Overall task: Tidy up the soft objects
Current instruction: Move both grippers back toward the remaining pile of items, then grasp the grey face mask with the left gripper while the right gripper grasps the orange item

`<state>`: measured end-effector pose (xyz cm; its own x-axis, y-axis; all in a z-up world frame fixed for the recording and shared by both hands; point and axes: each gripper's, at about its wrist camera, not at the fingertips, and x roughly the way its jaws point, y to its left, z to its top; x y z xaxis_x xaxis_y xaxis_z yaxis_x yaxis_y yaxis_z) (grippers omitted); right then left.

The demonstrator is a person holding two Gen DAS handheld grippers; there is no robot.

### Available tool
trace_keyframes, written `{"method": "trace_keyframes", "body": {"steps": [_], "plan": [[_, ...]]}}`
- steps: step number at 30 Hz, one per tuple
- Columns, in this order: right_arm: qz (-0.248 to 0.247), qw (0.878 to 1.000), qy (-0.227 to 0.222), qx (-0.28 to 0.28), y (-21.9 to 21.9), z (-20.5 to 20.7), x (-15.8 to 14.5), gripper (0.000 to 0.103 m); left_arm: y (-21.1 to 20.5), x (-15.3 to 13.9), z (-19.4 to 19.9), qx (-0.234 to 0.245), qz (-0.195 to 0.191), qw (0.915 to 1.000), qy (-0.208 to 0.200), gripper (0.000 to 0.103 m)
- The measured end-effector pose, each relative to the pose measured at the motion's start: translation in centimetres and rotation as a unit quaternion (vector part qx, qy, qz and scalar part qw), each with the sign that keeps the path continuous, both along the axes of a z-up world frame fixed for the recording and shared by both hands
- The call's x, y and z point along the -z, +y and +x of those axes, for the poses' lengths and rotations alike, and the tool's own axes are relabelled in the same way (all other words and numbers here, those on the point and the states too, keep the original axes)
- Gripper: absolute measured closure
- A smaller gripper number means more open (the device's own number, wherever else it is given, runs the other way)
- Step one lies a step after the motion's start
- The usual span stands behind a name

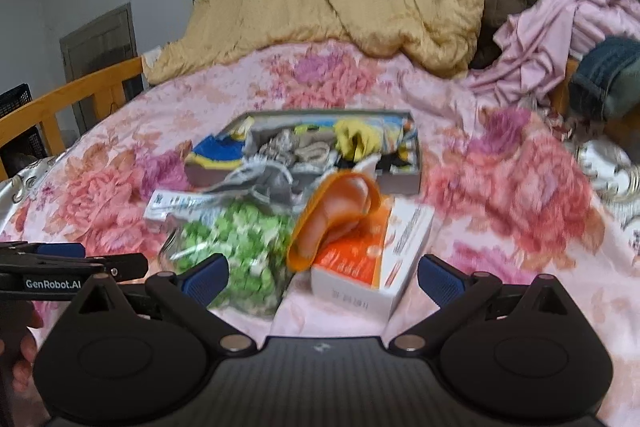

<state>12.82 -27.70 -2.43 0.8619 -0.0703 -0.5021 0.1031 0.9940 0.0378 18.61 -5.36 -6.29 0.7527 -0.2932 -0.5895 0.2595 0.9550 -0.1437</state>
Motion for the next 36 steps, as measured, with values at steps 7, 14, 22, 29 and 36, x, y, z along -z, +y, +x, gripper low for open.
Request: {"method": "trace_keyframes", "body": {"steps": [7,14,22,29,36], "plan": [[-0.037,0.998,-0.054,0.003,-0.9,1.9,-0.3,0.0,-2.1,-1.4,2.1,0.017,0.011,0.9997,-0.015,0.001],[-0.064,0.996,-0.069,0.007,-2.3,4.7,0.5,0.0,-4.2,-3.0,5.3,0.046,0.031,0.9981,-0.026,0.001],[-0.064,0.996,-0.065,0.002,-3.1,6.1,1.9,0.0,-5.0,-2.6,9.8,0.036,-0.01,0.9992,0.017,0.001],[-0.077,0.994,-0.071,-0.039,-1.9,6.6,2.7,0.0,-5.9,-1.3,13.1,-0.016,-0.05,0.9975,0.048,0.001],[-0.099,0.991,-0.071,-0.057,-0.9,8.0,3.5,0.002,-8.4,-0.9,15.1,0.005,-0.024,0.9982,0.054,0.001]]}}
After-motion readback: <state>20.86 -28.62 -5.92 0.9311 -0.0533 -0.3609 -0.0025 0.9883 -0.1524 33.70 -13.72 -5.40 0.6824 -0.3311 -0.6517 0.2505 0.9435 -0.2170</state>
